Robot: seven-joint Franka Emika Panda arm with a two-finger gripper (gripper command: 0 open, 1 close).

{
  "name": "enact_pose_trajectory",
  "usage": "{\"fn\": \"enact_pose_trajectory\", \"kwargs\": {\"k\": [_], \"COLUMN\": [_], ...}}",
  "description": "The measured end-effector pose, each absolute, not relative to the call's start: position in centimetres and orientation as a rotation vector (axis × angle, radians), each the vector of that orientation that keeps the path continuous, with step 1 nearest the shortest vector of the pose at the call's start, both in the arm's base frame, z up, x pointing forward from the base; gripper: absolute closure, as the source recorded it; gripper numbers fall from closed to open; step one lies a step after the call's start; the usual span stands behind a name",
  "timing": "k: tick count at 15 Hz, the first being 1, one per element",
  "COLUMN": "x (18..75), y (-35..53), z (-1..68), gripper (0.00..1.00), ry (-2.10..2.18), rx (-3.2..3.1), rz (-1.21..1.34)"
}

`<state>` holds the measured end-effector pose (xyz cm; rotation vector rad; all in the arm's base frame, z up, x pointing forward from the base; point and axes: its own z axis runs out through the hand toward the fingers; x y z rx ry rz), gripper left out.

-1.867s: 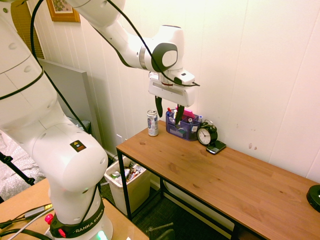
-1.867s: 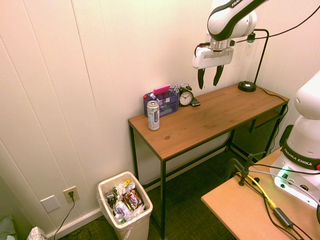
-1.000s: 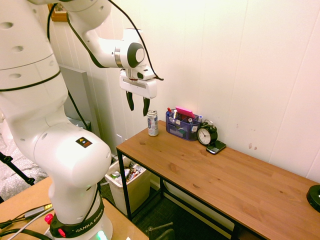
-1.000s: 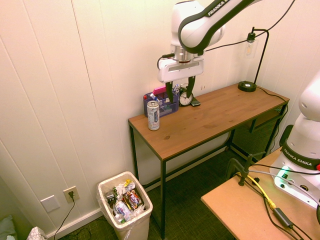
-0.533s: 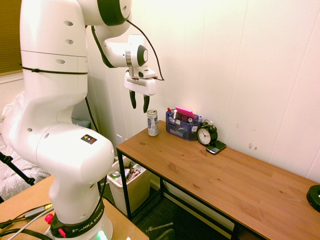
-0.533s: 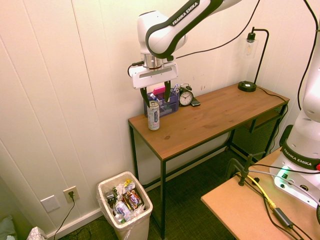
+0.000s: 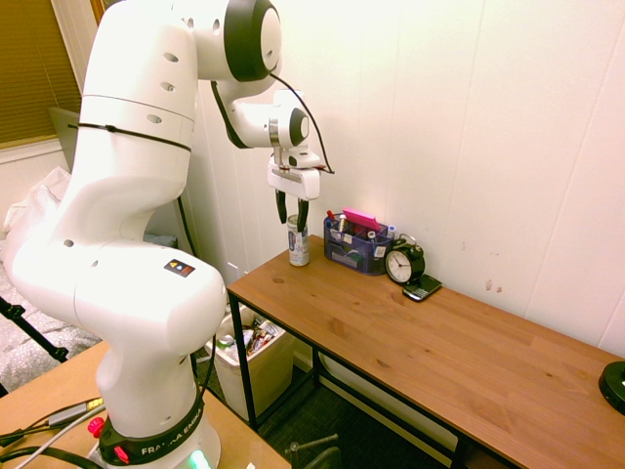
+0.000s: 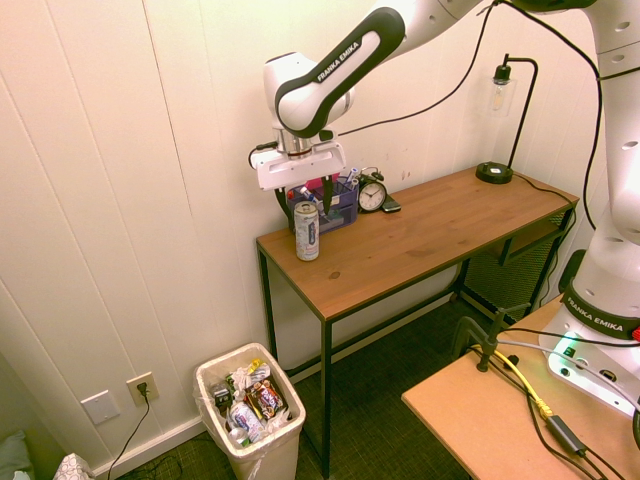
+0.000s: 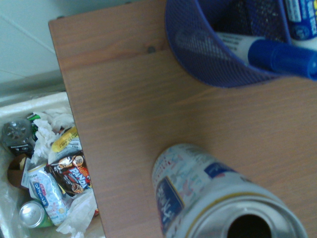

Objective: Throw the can in the trash bin

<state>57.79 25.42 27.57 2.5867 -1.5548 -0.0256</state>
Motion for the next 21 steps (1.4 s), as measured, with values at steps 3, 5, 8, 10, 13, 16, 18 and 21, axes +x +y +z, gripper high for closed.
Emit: {"fn": "enact_pose_trajectory", "kwargs": {"k": [3,5,8,10,13,16,18,21], "x": [58.4,58.7,59.0,59.1,59.3,59.4,59.2,58.0], "y": [25.5,25.4,25.1,25.1,25.2,25.4,26.2,28.9], "z": [26.8,26.2,25.5,25.3,25.5,25.8,26.2,29.5], "gripper": [1.00,1.00,1.00,1.00,1.00,1.00,1.00,1.00], "ry": [-1.574,-1.577,-1.580,-1.582,-1.585,-1.593,-1.602,-1.553], "rx": [2.551,2.544,2.537,2.536,2.539,2.545,2.565,2.701], "rz": [-0.027,-0.029,-0.033,-0.032,-0.026,-0.032,-0.060,-0.156]}}
